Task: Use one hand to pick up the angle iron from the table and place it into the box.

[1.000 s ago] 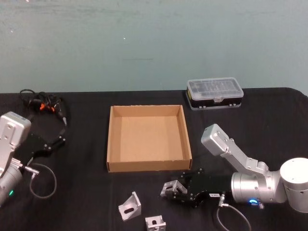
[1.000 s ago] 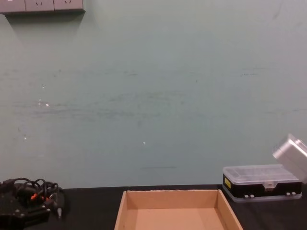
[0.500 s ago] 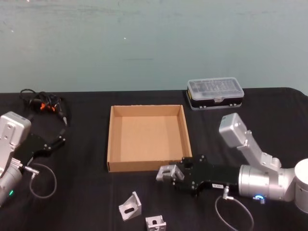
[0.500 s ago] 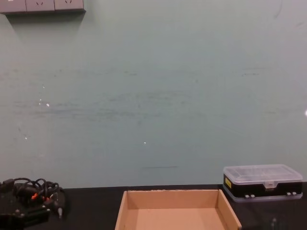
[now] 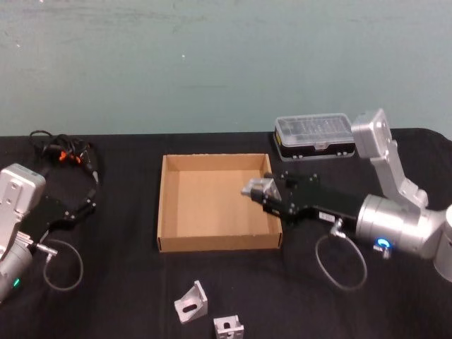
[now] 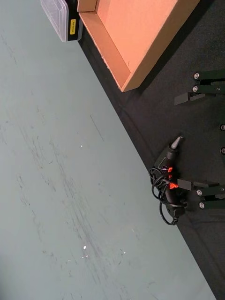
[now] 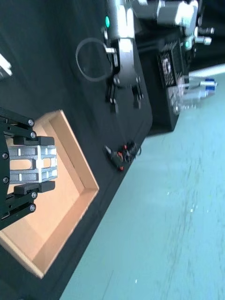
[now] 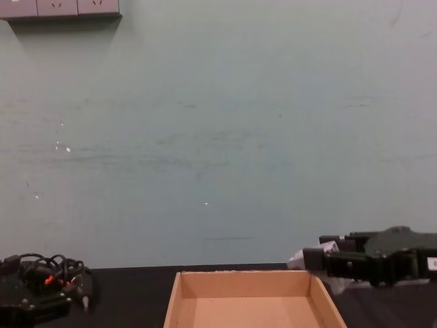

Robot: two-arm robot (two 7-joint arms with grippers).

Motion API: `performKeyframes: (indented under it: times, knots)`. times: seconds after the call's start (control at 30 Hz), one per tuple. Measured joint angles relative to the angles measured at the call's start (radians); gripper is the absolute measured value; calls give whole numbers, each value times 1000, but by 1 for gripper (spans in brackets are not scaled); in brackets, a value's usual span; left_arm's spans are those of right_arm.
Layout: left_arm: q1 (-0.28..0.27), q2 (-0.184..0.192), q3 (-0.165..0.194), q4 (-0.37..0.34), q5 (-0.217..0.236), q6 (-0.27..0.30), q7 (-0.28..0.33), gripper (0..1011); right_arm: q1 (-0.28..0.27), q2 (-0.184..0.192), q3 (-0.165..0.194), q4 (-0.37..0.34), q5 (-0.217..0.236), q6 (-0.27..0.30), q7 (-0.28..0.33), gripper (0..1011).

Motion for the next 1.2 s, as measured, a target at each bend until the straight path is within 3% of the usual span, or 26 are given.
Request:
performKeyframes:
  times: [0.2, 0.53, 0.97, 1.2]
  knots:
    - [0, 0, 0, 0, 0, 0, 0, 1000, 74, -37, -23, 70, -26, 37, -9, 447]
    - [0, 0, 0, 0, 0, 0, 0, 1000, 226, -145, -89, 261, -73, 111, 5, 447]
    - [0, 0, 0, 0, 0, 0, 0, 1000, 334, -251, -155, 463, -132, 146, 23, 447]
    - [0, 0, 0, 0, 0, 0, 0, 1000, 372, -287, -178, 530, -166, 168, 38, 447]
